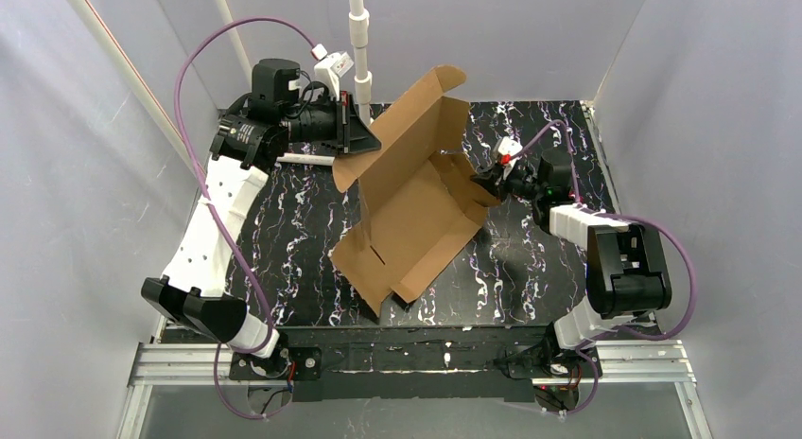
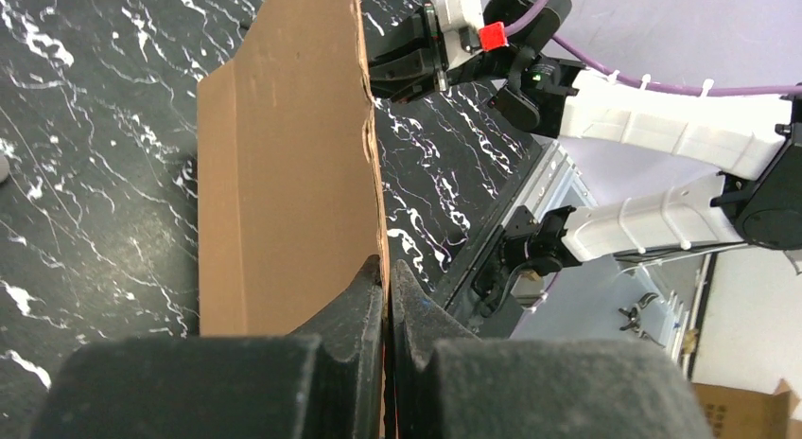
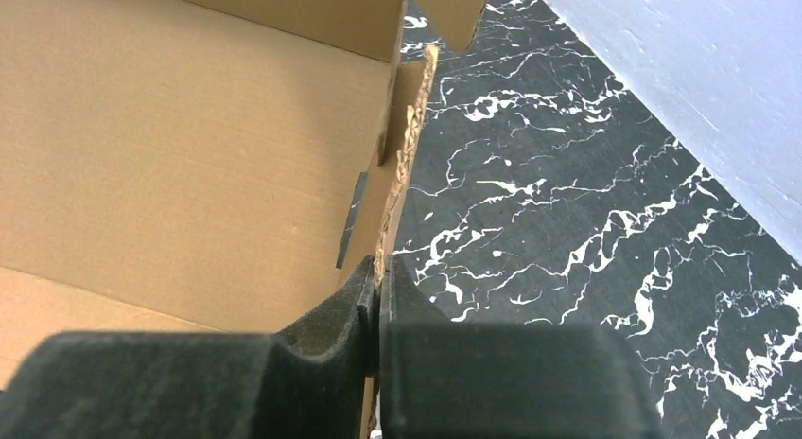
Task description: Fold the paper box
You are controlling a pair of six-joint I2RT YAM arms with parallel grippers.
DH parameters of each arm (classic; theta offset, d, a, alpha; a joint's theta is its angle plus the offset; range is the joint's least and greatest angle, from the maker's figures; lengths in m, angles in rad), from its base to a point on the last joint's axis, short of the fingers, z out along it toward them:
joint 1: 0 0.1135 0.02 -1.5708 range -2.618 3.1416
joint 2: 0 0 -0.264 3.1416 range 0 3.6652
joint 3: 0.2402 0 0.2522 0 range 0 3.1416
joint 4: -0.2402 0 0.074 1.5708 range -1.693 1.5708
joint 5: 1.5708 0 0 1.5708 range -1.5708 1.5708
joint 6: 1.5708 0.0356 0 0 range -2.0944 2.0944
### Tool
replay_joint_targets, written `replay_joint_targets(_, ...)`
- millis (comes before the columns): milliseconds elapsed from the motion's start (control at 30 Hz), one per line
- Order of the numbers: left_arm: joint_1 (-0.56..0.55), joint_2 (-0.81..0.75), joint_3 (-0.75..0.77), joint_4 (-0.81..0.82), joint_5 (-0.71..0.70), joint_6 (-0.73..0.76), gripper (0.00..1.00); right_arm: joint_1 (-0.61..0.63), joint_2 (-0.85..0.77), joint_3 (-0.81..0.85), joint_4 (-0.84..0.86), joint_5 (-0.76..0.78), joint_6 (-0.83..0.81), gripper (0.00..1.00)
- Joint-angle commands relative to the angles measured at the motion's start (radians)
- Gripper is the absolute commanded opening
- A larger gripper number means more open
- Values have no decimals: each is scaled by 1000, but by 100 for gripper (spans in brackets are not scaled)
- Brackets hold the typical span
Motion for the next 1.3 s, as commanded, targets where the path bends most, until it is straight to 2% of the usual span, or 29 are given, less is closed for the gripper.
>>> replay_joint_targets(0,-13,4,69,37,36,108,0,11,-33,42,-258,-77,-123,16)
replay_joint_targets(133,-37,-7,59,56,41,197,0,12,-40,125,-471,-43,-200,32)
replay_joint_targets(233,-46,-9,49,59,45,223,0,17,-33,217,-574,-5,-208,40)
replay_joint_targets(400,-53,-8,46,58,42,225,0,27,-18,307,-625,107,-144,45)
replay_joint_targets(567,-56,-7,48,58,44,234,0,33,-33,313,-564,179,-48,49)
replay_joint_targets(633,-58,-2,53,59,46,234,0,41,-26,323,-556,192,-41,47)
replay_joint_targets(700,-58,1,58,58,42,237,0,49,-16,332,-545,204,-30,40)
replay_joint_targets(767,-57,-1,63,52,34,250,0,48,-9,335,-518,210,0,24)
replay_joint_targets(833,-57,-7,68,40,11,282,0,48,-12,327,-480,215,28,1)
replay_joint_targets(867,-58,-14,69,32,-5,311,0,45,-15,316,-456,211,45,1)
replay_joint_targets(933,-58,-26,74,16,-42,362,0,38,-21,287,-375,154,98,1)
replay_joint_targets(1000,-59,-35,83,9,-62,413,0,34,-13,234,-186,109,197,1)
replay_joint_targets(1133,-65,-38,105,9,-36,480,0,34,83,103,399,98,522,1)
replay_joint_targets(1200,-73,-41,90,10,-34,484,0,35,168,62,661,114,631,1)
replay_joint_targets(1267,-75,-51,53,24,-33,462,0,35,220,51,715,119,632,1)
